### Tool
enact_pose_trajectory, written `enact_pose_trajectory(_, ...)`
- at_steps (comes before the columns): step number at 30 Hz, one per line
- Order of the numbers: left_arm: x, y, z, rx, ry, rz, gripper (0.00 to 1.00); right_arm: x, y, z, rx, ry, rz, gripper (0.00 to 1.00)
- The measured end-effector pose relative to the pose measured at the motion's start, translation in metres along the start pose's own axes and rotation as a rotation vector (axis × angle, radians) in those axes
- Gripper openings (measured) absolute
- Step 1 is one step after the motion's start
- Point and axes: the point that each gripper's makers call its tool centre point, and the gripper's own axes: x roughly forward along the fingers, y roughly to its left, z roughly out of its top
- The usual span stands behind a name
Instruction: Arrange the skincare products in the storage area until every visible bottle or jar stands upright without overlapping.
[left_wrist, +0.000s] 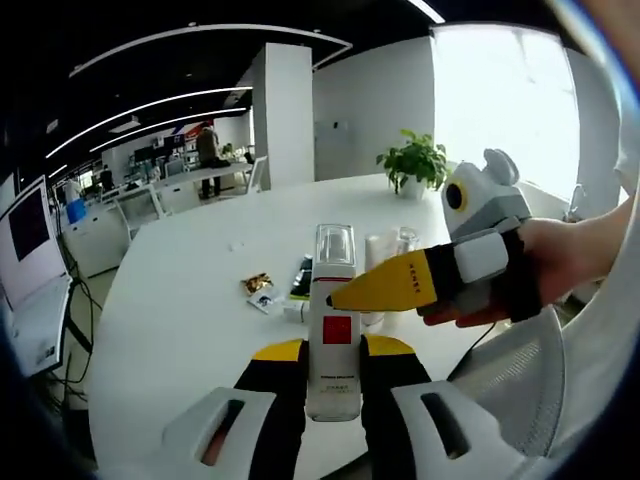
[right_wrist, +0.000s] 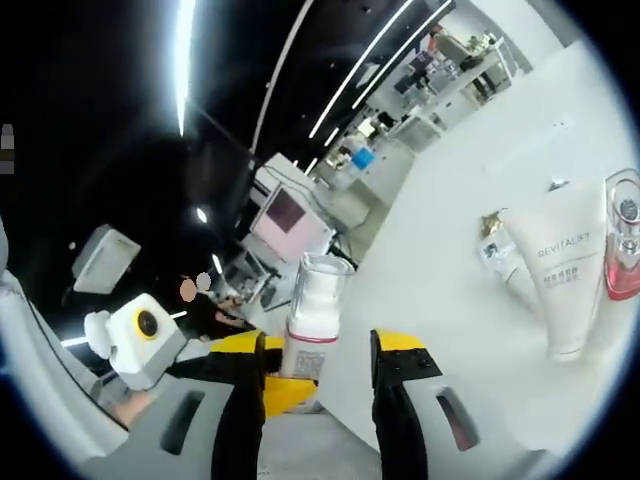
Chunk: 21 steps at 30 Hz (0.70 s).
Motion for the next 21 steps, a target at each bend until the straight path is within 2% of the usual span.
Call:
enact_pose_trajectory(5,0.000,-0.005,0.001,0.021,-0.007,-0.006,0.21,0.000,0.003,-0.005,0.044,-0.011,-0.009,0.32)
enact_pose_trajectory(10,-0.003,-0.012,-0.001,0.017,-0.008,-0.011,0.21,-0.001,0.011,-0.011,0.051,-0.020,-0.007,0.22)
enact_pose_trajectory(14,-0.006,-0.015,-0.003,-0.015,-0.018,-0.033,0.22,-0.004,0.015,-0.012,-0.006,-0.009,0.003,0.21)
enact_pose_trajectory(18,-0.005,-0.022,-0.003,0.020,-0.019,-0.073,0.23,-0.008,0.020,-0.015,-0.086,0.009,0.027,0.20)
enact_pose_trajectory(20,-0.005,-0.032,-0.003,0.025,-0.041,-0.145,0.24,-0.013,0.020,-0.015,-0.106,0.017,0.033,0.20)
enact_pose_trajectory(21,-0.005,-0.033,-0.003,0.014,-0.045,-0.154,0.24,-0.017,0.019,-0.015,-0.140,0.027,0.037,0.20)
